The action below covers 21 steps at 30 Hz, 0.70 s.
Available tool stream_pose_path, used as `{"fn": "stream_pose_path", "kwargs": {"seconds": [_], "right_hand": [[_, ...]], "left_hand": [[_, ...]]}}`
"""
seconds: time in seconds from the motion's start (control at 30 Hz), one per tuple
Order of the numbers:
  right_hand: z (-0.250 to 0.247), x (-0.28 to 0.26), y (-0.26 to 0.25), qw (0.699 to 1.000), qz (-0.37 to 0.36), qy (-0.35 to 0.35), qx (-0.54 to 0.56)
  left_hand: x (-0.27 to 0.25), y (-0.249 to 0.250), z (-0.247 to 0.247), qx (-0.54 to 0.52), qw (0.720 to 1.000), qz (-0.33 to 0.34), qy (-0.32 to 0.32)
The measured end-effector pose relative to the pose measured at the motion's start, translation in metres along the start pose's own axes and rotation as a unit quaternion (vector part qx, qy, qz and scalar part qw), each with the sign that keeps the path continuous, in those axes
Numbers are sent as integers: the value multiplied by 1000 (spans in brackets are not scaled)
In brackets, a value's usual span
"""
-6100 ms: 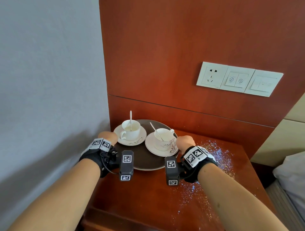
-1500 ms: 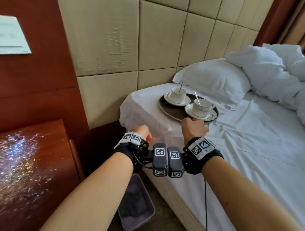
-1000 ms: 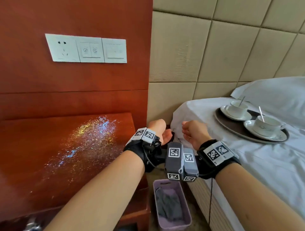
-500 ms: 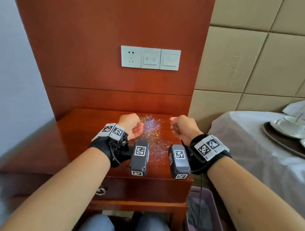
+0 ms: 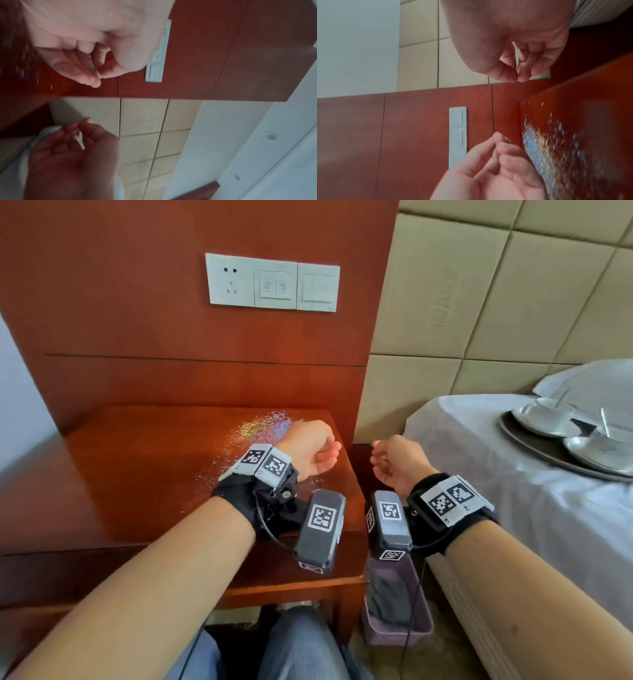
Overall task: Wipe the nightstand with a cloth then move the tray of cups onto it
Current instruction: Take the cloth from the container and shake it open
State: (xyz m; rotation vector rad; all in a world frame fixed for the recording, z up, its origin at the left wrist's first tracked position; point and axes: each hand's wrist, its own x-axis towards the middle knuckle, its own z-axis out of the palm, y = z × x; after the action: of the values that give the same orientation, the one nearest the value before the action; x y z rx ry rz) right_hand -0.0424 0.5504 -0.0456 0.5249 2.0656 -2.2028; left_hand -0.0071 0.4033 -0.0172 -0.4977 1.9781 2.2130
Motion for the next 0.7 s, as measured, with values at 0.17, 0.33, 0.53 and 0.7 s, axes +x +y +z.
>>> {"fn": "stream_pose_path", "kwargs": {"seconds": [0.17, 0.33, 0.53, 0.7], "right_hand": [[-84, 16, 14, 994, 12, 109, -4], [-161, 27, 43, 980, 37, 182, -67], [-207, 44, 88, 974, 101, 175, -100], [-212, 65, 129, 975, 144, 142, -96]], "left_hand": [[3, -25, 88, -51, 991, -49, -110], [11, -67, 148, -51, 981, -101, -158], [31, -121, 185, -73, 961, -199, -175], [61, -164, 191, -52, 962, -236, -125]]}}
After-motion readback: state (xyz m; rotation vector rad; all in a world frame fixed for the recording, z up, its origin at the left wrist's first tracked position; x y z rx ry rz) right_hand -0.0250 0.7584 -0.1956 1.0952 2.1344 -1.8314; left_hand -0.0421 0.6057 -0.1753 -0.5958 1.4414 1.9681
